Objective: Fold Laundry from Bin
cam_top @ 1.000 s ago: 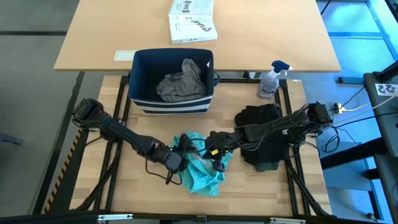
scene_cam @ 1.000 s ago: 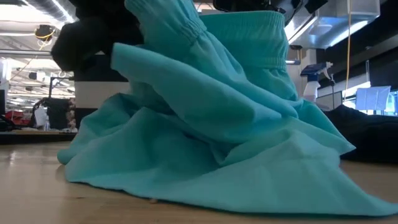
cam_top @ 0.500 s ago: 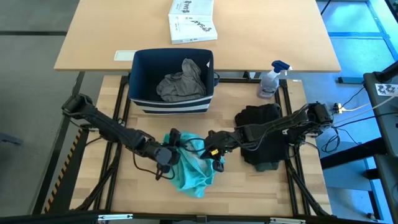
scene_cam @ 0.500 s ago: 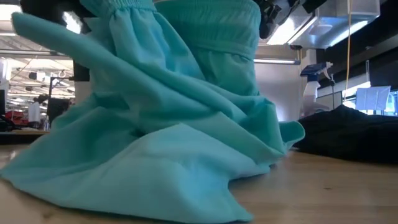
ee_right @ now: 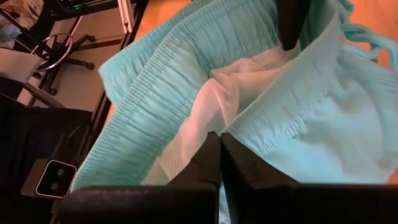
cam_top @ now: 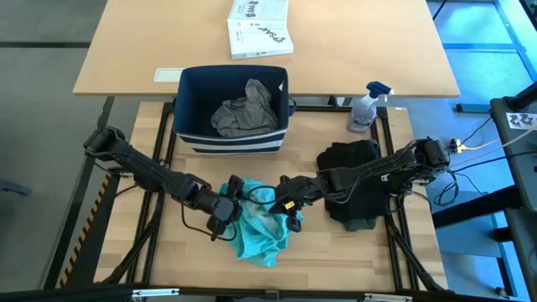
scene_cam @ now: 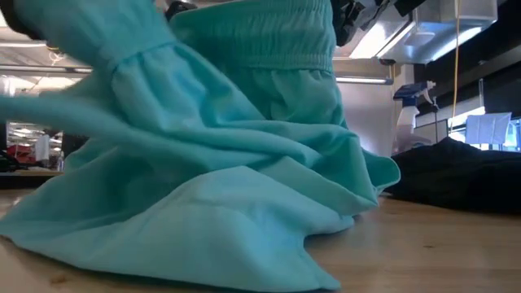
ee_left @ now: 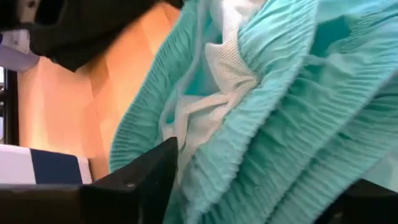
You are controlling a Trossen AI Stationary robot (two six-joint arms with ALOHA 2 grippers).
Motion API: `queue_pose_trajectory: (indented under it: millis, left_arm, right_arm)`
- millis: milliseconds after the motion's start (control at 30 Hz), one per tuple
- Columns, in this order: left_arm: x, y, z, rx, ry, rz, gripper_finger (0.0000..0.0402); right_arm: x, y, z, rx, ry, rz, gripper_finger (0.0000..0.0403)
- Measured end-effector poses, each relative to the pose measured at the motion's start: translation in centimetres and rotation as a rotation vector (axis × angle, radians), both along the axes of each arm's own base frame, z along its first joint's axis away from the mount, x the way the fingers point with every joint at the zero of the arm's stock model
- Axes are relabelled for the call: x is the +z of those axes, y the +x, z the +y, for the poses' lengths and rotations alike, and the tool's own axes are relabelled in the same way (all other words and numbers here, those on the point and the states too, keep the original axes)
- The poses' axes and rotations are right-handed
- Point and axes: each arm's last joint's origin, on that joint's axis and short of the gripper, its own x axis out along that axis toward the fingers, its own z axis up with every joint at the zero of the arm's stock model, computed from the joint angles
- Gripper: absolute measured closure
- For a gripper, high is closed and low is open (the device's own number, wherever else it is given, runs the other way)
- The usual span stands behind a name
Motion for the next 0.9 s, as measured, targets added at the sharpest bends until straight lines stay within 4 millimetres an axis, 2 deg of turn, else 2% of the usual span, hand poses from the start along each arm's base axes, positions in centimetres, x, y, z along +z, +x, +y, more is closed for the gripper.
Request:
queue_pose_trajectory:
  millis: [167,300,433,667,900]
  left_arm:
    - [0.0,-0.7,-0.4,0.018,0.055,0.044,0.0112]
    - [0.8,-1.2,-1.0,0.045,0.095,0.065,0.0091]
    - [1.4,-1.7,-1.8,0.066,0.093,0.062,0.0087]
    - [1.2,-2.9,-3.0,0.147,0.038,0.078,0.0086]
    - [1.0,-5.0,-3.7,0.267,0.174,0.038,0.0087]
  right_arm:
    - [0.1,0.1,0.0,-0.001,0.002,-0.009,0.0398]
    - [0.1,0.1,0.0,-0.001,0.003,-0.012,0.0398]
    - [0.3,0.2,0.0,-0.001,0.008,-0.033,0.0398]
    - [1.1,0.6,0.5,0.011,0.066,-0.115,0.0398]
    - [1.6,0.3,2.4,0.044,0.074,-0.178,0.0398]
